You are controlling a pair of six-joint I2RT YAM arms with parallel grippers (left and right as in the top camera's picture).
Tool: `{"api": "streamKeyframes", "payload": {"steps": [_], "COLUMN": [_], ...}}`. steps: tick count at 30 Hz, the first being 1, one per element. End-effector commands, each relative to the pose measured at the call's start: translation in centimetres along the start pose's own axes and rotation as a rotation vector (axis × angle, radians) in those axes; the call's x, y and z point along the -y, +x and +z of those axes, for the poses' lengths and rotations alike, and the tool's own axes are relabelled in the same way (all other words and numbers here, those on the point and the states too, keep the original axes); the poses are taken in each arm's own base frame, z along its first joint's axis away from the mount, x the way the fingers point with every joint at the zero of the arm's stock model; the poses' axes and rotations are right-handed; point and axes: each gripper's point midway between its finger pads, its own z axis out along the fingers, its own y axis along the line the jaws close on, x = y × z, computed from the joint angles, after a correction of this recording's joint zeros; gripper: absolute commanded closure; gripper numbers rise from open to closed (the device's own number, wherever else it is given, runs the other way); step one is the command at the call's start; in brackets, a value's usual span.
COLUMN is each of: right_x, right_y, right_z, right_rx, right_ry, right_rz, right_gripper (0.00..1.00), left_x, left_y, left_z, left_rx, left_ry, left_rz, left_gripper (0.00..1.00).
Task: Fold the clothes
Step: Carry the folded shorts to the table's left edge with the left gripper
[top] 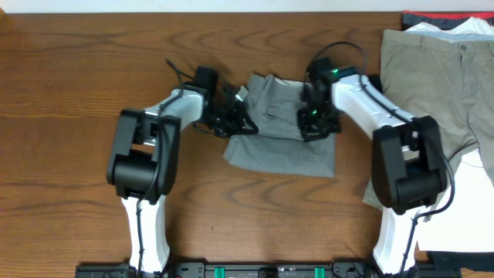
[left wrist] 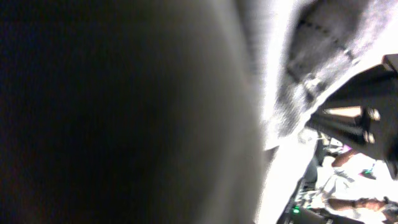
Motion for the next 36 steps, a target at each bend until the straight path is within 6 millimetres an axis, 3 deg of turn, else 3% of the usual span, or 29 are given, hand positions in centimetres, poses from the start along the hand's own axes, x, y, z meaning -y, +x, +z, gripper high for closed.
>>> {"api": "streamKeyframes", "payload": {"steps": [1, 7, 9, 14, 16, 19, 23, 27, 31, 36], "right_x": [2.9, 1.9, 1.5, 1.1, 1.2, 1.1, 0.9, 0.8, 0.8, 0.7], "right_y": [-2.4, -3.7, -3.7, -3.2, -3.1, -3.0, -2.8, -2.7, -2.7, -2.6], "right_z": [-6.0, -15.1, -17.1, -18.9, -18.9, -18.8, -18.7, -18.5, -18.5, -18.5], "right_rx": [0.168, 0.445, 0.510, 0.561, 0.554, 0.551, 0.542, 0.535, 0.535, 0.530], "right_ry": [0.076, 0.046, 0.039, 0.028, 0.029, 0.028, 0.025, 0.026, 0.025, 0.025], "right_rz": [-0.008, -0.027, -0.038, -0.031, -0.030, -0.028, -0.031, -0.033, -0.033, -0.037], "right_gripper": [0.93, 0.88, 0.88, 0.88, 0.89, 0.89, 0.89, 0.89, 0.90, 0.90], "left_x": [1.3, 2.5, 1.4, -4.6, -8.3, -13.1, -18.0, -21.5, -23.7, -24.9], "left_y": [-1.6, -4.3, -5.2, -5.7, -5.0, -3.4, -0.6, 2.9, 5.3, 6.3], "left_z": [-4.9, -13.6, -17.1, -25.3, -28.0, -30.4, -32.1, -32.2, -31.1, -30.5], "left_rx": [0.102, 0.323, 0.423, 0.648, 0.721, 0.788, 0.824, 0.865, 0.890, 0.922], "left_ry": [0.081, 0.069, 0.007, -0.177, -0.246, -0.346, -0.405, -0.341, -0.338, -0.353], "left_rz": [0.017, 0.074, 0.033, -0.202, -0.368, -0.540, -0.705, -0.988, -1.141, -1.209], "left_gripper": [0.94, 0.94, 0.94, 0.94, 0.94, 0.94, 0.94, 0.94, 0.94, 0.94]}}
